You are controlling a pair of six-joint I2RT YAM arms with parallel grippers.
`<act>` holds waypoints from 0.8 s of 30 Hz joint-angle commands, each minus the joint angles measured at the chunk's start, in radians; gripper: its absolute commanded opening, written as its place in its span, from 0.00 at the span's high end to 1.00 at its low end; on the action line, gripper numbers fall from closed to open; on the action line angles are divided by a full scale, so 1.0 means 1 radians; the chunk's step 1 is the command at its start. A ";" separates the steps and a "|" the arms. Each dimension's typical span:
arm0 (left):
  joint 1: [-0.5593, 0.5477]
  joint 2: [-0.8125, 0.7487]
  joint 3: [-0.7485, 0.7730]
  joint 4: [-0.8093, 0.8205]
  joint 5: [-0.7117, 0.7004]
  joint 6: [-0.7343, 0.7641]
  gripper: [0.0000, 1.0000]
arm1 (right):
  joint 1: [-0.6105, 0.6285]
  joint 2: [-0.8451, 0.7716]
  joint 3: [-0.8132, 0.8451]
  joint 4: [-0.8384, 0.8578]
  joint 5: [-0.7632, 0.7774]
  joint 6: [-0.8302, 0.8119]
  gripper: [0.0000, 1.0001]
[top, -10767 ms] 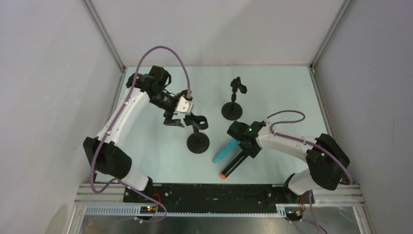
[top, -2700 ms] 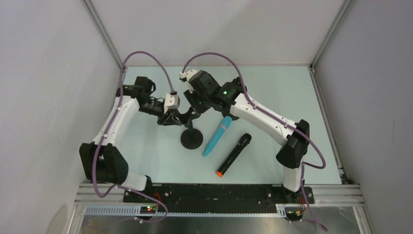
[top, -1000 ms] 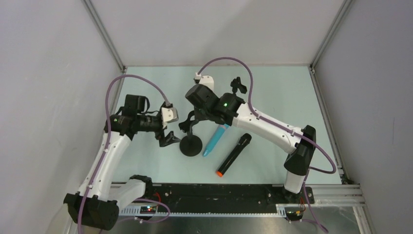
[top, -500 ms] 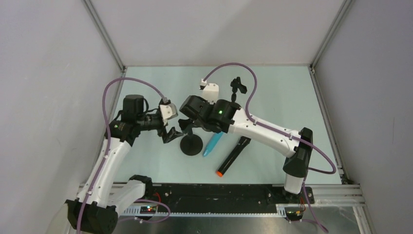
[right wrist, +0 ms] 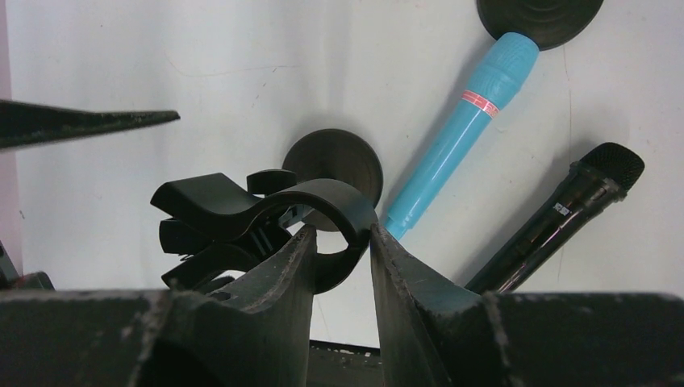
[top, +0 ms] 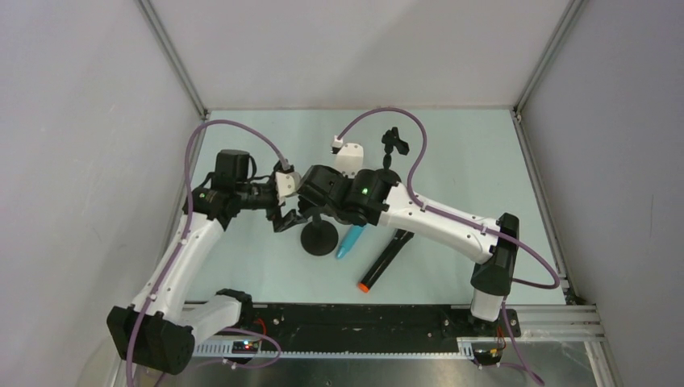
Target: Attach the microphones to the stand
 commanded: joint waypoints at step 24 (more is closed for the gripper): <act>-0.063 0.157 0.176 -0.034 0.004 0.212 0.02 | -0.053 -0.079 -0.116 0.023 -0.069 -0.038 0.62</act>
